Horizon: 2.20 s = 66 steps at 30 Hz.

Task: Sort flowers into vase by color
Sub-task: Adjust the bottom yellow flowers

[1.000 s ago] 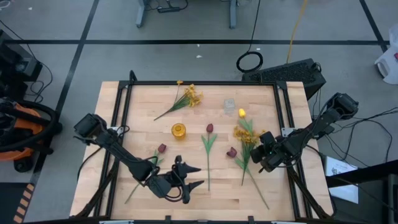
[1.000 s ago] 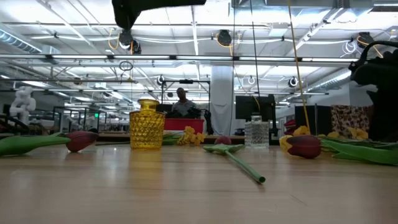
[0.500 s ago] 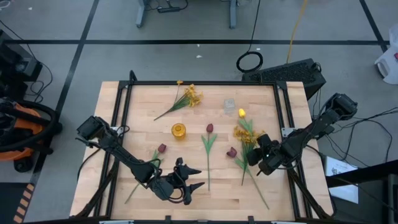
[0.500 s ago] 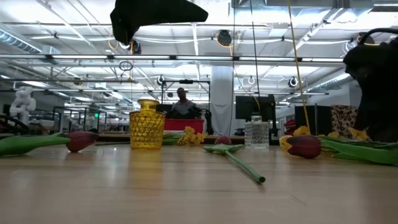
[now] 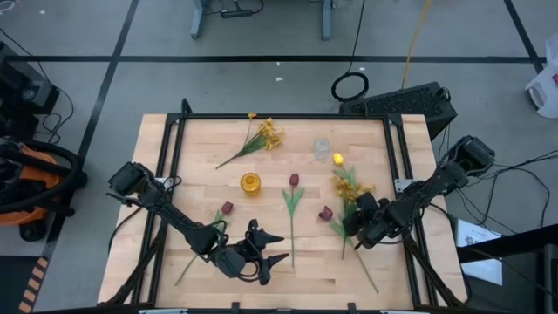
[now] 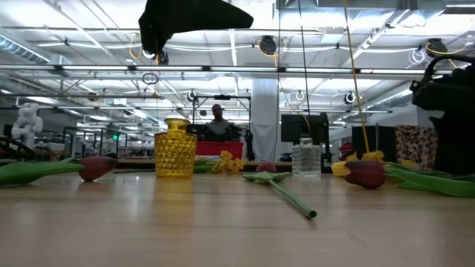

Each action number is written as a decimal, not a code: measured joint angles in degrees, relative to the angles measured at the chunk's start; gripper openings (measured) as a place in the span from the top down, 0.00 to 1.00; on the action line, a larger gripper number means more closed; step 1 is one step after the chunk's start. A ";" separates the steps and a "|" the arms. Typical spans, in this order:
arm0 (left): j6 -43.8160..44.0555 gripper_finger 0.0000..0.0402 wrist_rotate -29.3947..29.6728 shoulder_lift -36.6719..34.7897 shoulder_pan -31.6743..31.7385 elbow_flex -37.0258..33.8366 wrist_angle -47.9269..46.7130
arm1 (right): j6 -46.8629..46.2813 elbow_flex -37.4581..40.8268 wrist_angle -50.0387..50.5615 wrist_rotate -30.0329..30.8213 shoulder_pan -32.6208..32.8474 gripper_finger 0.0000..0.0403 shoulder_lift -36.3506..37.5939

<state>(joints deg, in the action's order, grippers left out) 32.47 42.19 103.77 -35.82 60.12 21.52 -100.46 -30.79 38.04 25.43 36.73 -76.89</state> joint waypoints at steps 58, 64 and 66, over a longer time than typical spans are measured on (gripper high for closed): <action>4.56 0.40 -0.11 -0.09 -3.66 0.04 0.32 | -1.39 -25.94 9.68 -2.75 6.86 0.79 -24.23; 4.77 0.40 3.05 -0.09 -5.65 0.04 1.33 | 0.72 -25.94 10.68 -3.26 6.88 0.94 -24.34; 4.78 0.40 3.92 -0.09 -5.97 0.04 2.04 | 1.97 -25.94 11.39 -4.09 6.88 0.98 -24.28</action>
<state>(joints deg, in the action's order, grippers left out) 37.25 46.12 103.68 -41.80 60.16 23.55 -98.49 -56.73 49.43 21.34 43.62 -101.16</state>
